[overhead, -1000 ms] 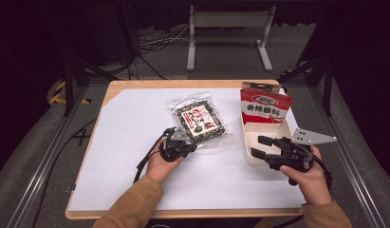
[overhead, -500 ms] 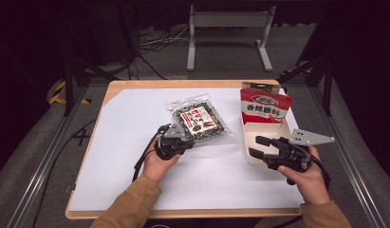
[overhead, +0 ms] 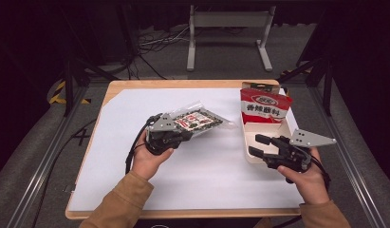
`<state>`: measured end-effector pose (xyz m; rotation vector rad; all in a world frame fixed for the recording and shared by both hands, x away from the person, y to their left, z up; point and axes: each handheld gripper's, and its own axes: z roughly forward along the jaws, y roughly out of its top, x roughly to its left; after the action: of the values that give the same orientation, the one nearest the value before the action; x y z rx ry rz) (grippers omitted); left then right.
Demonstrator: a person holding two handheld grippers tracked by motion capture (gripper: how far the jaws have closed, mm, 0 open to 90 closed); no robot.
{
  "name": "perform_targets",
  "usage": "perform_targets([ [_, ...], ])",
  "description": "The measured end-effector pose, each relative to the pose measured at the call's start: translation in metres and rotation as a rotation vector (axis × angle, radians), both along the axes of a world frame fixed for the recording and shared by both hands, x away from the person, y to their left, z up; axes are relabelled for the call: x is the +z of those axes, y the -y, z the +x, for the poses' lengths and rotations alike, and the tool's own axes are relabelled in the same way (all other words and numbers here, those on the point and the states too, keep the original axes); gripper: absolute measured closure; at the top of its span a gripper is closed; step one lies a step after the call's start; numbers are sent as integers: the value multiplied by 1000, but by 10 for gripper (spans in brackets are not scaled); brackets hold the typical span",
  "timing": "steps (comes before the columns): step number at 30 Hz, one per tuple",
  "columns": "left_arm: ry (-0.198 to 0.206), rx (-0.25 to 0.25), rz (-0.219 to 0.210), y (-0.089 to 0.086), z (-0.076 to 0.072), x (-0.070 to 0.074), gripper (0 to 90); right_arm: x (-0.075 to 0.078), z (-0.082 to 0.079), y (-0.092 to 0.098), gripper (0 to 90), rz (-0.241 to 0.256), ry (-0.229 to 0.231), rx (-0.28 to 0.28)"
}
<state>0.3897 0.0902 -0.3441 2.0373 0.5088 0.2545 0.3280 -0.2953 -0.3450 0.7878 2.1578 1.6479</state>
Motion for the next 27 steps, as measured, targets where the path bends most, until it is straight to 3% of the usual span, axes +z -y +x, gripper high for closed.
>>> perform_targets([
  [2, 13, -6, -8, -2, -3, 9, 899, 0, 0, -2, 457, 3, -8, 13],
  [8, 64, -21, -35, -8, -16, 42, 899, 1, 1, -5, 420, -36, 38, 15],
  [16, 77, -40, -99, -17, -27, 74, 900, 2, 6, -8, 384, -46, 50, 12],
  [27, 93, -89, -128, -20, -42, 95, 900, 4, 12, -16, 353, -43, 52, 46],
])
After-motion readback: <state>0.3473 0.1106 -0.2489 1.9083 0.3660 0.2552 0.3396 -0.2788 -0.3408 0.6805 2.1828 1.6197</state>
